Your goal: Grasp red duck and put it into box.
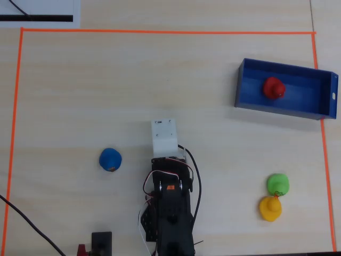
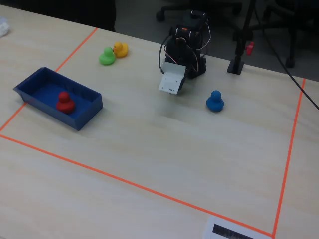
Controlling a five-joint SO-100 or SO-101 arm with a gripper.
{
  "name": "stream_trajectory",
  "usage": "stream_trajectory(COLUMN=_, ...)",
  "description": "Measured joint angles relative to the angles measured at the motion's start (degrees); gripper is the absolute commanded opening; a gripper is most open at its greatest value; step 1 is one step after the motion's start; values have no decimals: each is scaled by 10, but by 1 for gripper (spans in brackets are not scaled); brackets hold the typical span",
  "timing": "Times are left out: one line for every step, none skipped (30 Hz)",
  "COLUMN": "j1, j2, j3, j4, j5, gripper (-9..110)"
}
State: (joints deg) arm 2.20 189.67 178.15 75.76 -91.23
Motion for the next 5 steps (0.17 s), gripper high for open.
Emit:
stream_trajectory(j1=0, j2=0, j3=0, j4=0, j5=0, gripper=2)
stream_trajectory(j1=0, j2=0, j3=0, j4=0, j5=0, gripper=2)
stream_trajectory(j1=0, j2=0, j3=0, j4=0, j5=0, gripper=2)
stream_trajectory(j1=0, j2=0, j3=0, j4=0, j5=0, gripper=2)
stream_trajectory(j1=0, j2=0, j3=0, j4=0, j5=0, gripper=2)
